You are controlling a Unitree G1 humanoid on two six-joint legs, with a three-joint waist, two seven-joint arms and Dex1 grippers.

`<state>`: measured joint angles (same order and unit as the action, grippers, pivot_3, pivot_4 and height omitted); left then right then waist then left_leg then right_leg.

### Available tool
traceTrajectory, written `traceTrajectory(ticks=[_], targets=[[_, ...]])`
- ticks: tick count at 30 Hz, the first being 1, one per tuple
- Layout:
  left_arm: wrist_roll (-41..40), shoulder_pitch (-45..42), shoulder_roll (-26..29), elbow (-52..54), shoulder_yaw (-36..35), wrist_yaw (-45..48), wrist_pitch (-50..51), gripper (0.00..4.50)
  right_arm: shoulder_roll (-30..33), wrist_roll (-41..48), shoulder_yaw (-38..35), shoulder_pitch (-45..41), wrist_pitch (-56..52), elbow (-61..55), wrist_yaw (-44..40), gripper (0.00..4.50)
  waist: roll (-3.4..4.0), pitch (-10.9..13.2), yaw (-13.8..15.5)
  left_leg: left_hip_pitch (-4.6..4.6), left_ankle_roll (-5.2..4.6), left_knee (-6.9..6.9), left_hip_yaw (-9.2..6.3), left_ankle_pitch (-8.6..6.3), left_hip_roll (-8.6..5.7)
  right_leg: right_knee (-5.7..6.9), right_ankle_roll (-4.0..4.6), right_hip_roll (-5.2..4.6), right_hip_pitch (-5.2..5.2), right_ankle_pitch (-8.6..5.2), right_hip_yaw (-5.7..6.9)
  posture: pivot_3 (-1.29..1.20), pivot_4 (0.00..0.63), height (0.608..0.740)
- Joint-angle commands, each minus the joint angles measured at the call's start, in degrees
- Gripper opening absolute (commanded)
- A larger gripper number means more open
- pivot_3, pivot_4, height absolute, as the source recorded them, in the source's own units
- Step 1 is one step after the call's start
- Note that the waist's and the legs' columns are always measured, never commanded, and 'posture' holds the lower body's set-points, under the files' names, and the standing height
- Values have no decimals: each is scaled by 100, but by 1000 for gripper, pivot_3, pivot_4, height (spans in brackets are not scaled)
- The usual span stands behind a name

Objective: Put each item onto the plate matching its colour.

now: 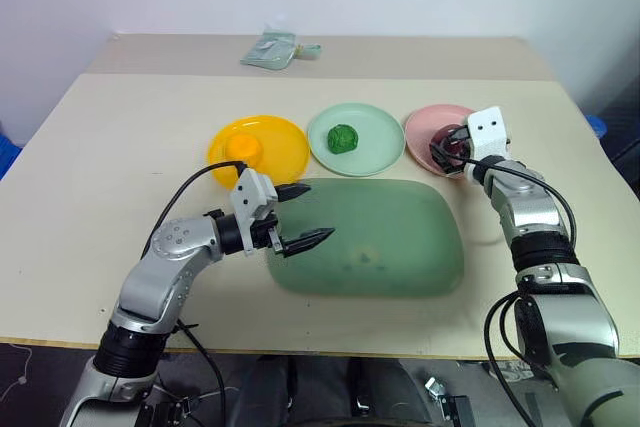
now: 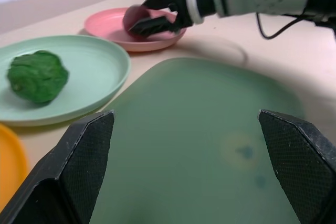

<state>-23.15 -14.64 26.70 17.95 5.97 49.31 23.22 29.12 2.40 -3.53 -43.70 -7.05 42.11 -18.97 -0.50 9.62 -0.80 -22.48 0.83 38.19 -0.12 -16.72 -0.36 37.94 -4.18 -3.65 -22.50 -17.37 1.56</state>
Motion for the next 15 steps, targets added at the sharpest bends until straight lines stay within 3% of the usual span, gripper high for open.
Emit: traceTrajectory(ticks=[1, 5, 9, 15], targets=[[25, 75, -31, 246, -151, -267, -89, 4500, 255, 34, -125, 115, 646, -653, -314, 4448, 2, 0, 0, 0, 0, 0, 0, 0, 1, 0, 0, 0, -1, 0, 0, 0, 150, 740], [211, 134, 16, 61, -515, -686, -318, 4500, 519, 525, -335, 829, 587, -1840, -1099, 4448, 2, 0, 23, -1, -13, -1, -2, -8, 1, -1, 0, 0, 1, 0, 0, 0, 150, 740], [607, 405, 293, -540, -1523, -1362, -853, 4500, 1174, 1597, -855, 2487, -84, -3716, -2444, 4448, 3, 0, 65, 2, -32, -1, -7, -19, 3, -3, -1, 0, 6, 0, 2, 0, 150, 740], [718, 1095, 659, -878, -2256, -1480, -1140, 4500, 1825, 2126, -1507, 3775, -514, -4092, -3279, 4448, 4, 1, 18, 13, -39, -3, -2, -23, 4, -14, -2, -6, 20, 1, 0, 0, 150, 740]])
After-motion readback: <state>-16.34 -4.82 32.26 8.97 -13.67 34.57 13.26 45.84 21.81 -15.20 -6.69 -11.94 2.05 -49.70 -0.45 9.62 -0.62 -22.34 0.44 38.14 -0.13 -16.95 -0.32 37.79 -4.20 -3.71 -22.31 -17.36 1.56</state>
